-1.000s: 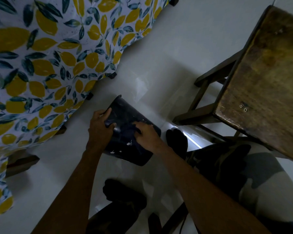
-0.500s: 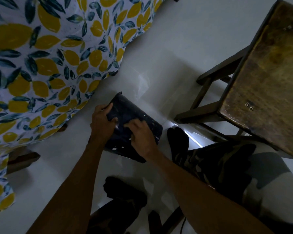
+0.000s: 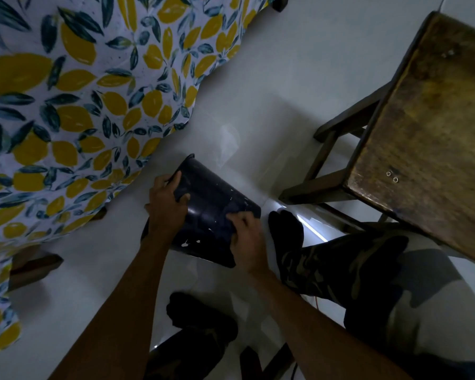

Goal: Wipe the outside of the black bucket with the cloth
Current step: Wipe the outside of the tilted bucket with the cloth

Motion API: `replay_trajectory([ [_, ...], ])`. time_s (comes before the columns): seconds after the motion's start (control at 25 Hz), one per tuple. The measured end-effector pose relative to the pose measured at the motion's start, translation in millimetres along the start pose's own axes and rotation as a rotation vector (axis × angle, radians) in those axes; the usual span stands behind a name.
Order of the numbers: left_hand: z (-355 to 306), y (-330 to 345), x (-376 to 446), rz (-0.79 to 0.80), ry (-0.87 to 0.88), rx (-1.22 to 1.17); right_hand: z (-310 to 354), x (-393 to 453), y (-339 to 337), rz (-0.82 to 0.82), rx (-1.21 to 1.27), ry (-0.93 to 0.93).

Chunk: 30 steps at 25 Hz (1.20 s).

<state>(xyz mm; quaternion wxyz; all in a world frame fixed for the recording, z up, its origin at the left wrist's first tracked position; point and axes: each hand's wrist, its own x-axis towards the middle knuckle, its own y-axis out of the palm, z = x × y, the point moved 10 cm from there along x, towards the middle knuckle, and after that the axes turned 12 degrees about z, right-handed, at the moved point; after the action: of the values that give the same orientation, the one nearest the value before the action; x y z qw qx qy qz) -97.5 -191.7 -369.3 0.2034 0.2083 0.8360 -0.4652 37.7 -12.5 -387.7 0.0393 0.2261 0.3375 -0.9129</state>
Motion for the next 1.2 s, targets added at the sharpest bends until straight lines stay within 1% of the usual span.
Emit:
replay_trajectory([
  [0.08,0.9,0.0,-2.6,0.000,-0.002,-0.005,-6.7,23.1,-9.7,-0.045,0.078,0.179],
  [0.12,1.1,-0.1,-2.8,-0.002,-0.007,-0.007,-3.9,29.5,-9.9,-0.046,0.074,0.187],
  [0.16,0.8,-1.4,-2.0,-0.005,-0.013,-0.013,4.3,30.3,-6.9,-0.037,0.034,0.126],
  [0.24,-1.9,-4.9,1.6,-0.014,-0.030,-0.025,28.0,11.5,10.5,0.007,-0.120,-0.109],
  [0.32,-5.5,-5.8,3.8,-0.013,-0.047,-0.025,39.8,-14.8,27.6,0.048,-0.222,-0.316],
  [0.4,-9.6,-5.3,5.5,-0.016,-0.041,-0.031,41.3,-14.6,32.0,0.055,-0.275,-0.435],
  [0.48,-12.0,-5.3,5.6,-0.016,-0.040,-0.023,42.3,-6.7,26.3,0.020,-0.278,-0.470],
  [0.56,-12.3,-7.2,7.1,-0.017,-0.046,-0.013,35.8,1.6,23.1,0.033,-0.190,-0.377],
  [0.64,-11.0,-8.7,6.2,-0.015,-0.042,-0.027,9.7,18.2,15.5,-0.009,-0.049,-0.178],
  [0.72,-10.8,-8.9,3.0,-0.022,-0.022,-0.040,-29.6,50.8,-0.7,-0.068,0.098,0.102],
  [0.76,-9.9,-8.5,0.7,-0.027,-0.013,-0.048,-44.4,63.4,-7.7,-0.069,0.124,0.217],
  [0.8,-9.5,-8.4,-1.2,-0.031,-0.007,-0.055,-47.9,68.4,-9.1,-0.055,0.109,0.255],
  [0.84,-8.5,-8.9,-1.9,-0.033,-0.010,-0.061,-39.2,65.1,-6.6,-0.048,0.074,0.228],
  [0.96,-5.2,-10.2,-1.2,-0.041,-0.020,-0.075,8.0,10.2,4.9,-0.084,-0.021,-0.021],
  [1.04,-5.5,-9.5,-3.8,-0.046,0.000,-0.067,9.8,-20.2,20.2,-0.043,-0.038,-0.098],
  [1.12,-5.9,-10.8,-6.5,-0.051,0.015,-0.058,-6.8,-22.1,16.6,-0.059,0.029,-0.030],
  [1.2,-3.9,-11.3,-8.4,-0.050,0.014,-0.061,-30.1,-9.0,5.5,-0.146,0.117,0.096],
])
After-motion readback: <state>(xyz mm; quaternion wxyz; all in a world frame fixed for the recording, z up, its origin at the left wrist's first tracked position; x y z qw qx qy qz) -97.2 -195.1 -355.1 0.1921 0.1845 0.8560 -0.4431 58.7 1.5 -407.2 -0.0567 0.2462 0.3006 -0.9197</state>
